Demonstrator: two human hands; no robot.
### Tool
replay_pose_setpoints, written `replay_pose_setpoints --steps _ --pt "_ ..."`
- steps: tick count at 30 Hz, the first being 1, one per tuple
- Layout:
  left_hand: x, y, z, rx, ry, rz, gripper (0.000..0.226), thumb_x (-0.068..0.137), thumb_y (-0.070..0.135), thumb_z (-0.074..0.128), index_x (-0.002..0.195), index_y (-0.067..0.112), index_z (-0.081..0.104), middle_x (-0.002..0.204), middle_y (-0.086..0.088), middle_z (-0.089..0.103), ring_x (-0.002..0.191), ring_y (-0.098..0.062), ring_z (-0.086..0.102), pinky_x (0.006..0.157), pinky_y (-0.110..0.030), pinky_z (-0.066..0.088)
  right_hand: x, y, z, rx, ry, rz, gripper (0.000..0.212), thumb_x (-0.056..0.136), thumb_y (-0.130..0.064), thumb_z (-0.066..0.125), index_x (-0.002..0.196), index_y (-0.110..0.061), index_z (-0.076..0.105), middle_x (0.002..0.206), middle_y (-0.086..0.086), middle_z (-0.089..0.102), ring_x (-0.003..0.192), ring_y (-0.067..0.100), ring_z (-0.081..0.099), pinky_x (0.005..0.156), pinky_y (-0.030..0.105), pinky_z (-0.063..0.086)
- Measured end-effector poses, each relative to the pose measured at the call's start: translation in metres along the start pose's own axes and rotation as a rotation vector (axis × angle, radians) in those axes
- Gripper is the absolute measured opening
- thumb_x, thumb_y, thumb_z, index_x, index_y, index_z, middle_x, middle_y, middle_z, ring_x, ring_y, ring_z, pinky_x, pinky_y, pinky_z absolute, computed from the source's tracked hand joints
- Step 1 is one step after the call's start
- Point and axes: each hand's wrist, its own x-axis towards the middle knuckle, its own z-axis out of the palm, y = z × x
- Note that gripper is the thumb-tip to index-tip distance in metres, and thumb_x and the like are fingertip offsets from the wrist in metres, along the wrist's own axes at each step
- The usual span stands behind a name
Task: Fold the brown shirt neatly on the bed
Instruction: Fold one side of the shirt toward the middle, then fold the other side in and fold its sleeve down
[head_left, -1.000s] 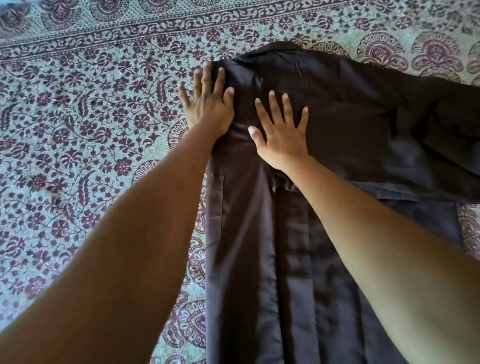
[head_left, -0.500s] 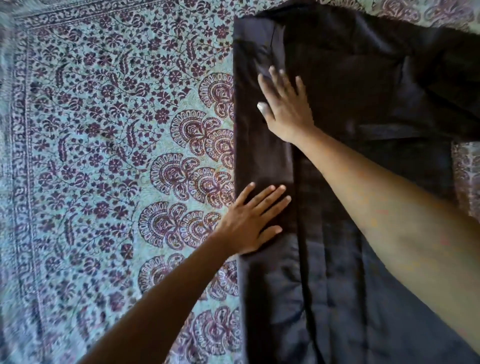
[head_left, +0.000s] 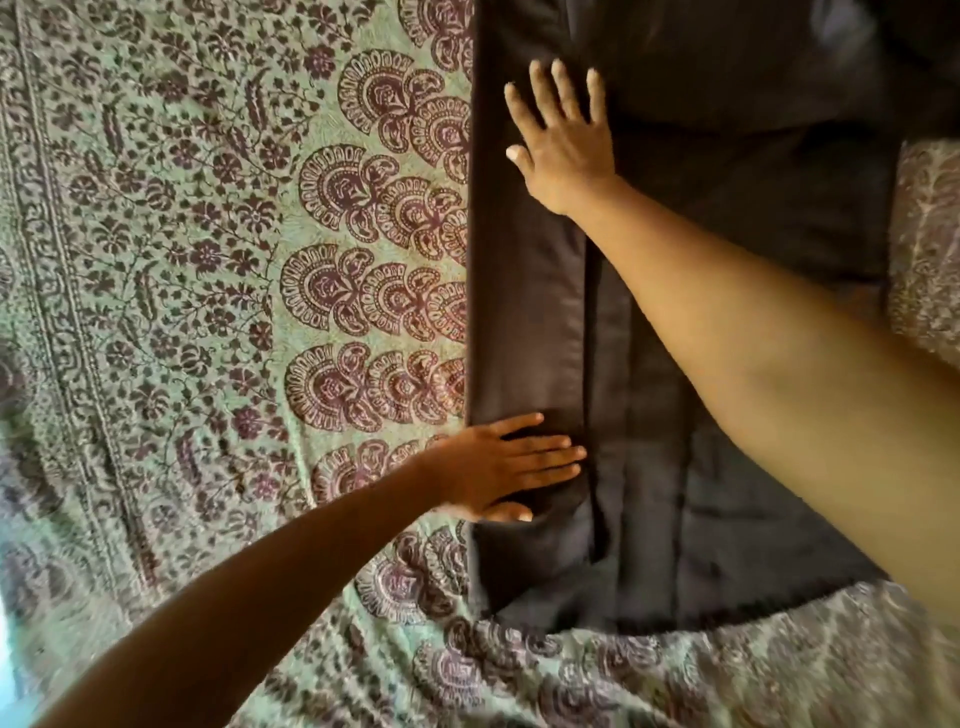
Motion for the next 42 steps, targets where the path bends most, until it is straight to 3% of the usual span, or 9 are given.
replay_pose_setpoints --steps 3,6,19,22,26,32,37,39,42 --pt "0.0 -0.002 -0.008 -0.027 0.04 -0.053 0.058 0.097 0.047 0.016 0.144 0.014 0.028 0.149 -0.004 0.037 0.137 -0.017 0.035 0.116 -0.041 0.011 -0.051 -0.021 0.012 0.124 0.038 -0.138 0.057 0.096 -0.039 0.026 0.148 -0.018 0.013 0.156 0.01 0.008 0.144 0.025 0.007 0.115 0.046 0.001" --pt "0.003 -0.017 -0.017 0.013 0.073 -0.158 0.059 0.095 0.046 0.024 0.142 0.011 0.032 0.146 -0.007 0.041 0.135 -0.02 0.039 0.115 -0.04 0.009 -0.101 -0.027 0.035 0.131 -0.006 -0.275 0.06 0.093 -0.046 0.019 0.147 -0.02 0.017 0.155 0.009 0.013 0.143 0.025 0.013 0.115 0.044 0.006" --pt "-0.04 0.126 0.04 -0.045 -0.007 0.019 0.066 0.092 0.05 0.028 0.145 0.012 0.023 0.151 -0.003 0.033 0.139 -0.016 0.031 0.117 -0.041 0.002 -0.12 -0.025 0.048 0.063 -0.024 -0.194 0.064 0.091 -0.055 0.016 0.148 -0.026 0.011 0.157 0.007 0.007 0.144 0.025 0.009 0.115 0.047 0.002" --pt "-0.036 0.122 0.03 -0.056 0.051 0.019 0.064 0.092 0.049 0.028 0.145 0.014 0.023 0.151 -0.002 0.033 0.139 -0.016 0.031 0.116 -0.039 0.003 -0.137 -0.032 0.049 0.086 0.0 -0.152 0.064 0.094 -0.052 0.022 0.148 -0.021 0.011 0.156 0.009 0.009 0.144 0.026 0.009 0.115 0.046 0.001" --pt "-0.022 0.086 0.012 -0.009 0.102 -0.219 0.064 0.092 0.05 0.025 0.143 0.012 0.028 0.148 -0.006 0.038 0.136 -0.02 0.037 0.115 -0.04 0.004 -0.182 -0.041 0.066 0.109 0.056 -0.214 0.061 0.094 -0.048 0.024 0.147 -0.02 0.018 0.155 0.009 0.016 0.143 0.024 0.015 0.115 0.045 0.006" --pt "-0.033 0.096 0.033 0.035 0.062 -0.105 0.062 0.091 0.053 0.028 0.144 0.02 0.03 0.149 -0.003 0.037 0.138 -0.022 0.034 0.114 -0.048 0.007 -0.199 -0.04 0.075 0.083 0.036 -0.167 0.059 0.094 -0.047 0.026 0.147 -0.022 0.019 0.155 0.008 0.016 0.143 0.024 0.016 0.115 0.044 0.009" --pt "-0.041 0.102 0.025 -0.032 0.084 0.097 0.057 0.09 0.053 0.03 0.14 0.027 0.036 0.147 -0.002 0.041 0.133 -0.02 0.042 0.111 -0.046 0.016 -0.197 -0.04 0.065 0.211 -0.013 -0.154 0.057 0.094 -0.041 0.033 0.145 -0.017 0.026 0.154 0.009 0.019 0.143 0.024 0.017 0.115 0.044 0.01" --pt "-0.034 0.09 0.007 -0.1 0.174 0.023 0.052 0.091 0.048 0.035 0.136 0.023 0.041 0.141 -0.004 0.049 0.126 -0.022 0.05 0.108 -0.04 0.026 -0.197 -0.037 0.053 0.412 0.004 -0.127 0.054 0.093 -0.036 0.037 0.141 -0.011 0.035 0.15 0.013 0.03 0.139 0.026 0.028 0.113 0.042 0.018" --pt "-0.012 0.051 -0.033 -0.224 0.371 -0.271 0.042 0.087 0.032 0.043 0.12 0.012 0.059 0.117 -0.009 0.065 0.099 -0.027 0.064 0.086 -0.038 0.051 -0.196 -0.022 0.032 0.574 0.258 -0.027 0.048 0.089 -0.031 0.042 0.128 -0.005 0.051 0.131 0.014 0.054 0.118 0.029 0.053 0.099 0.038 0.036"
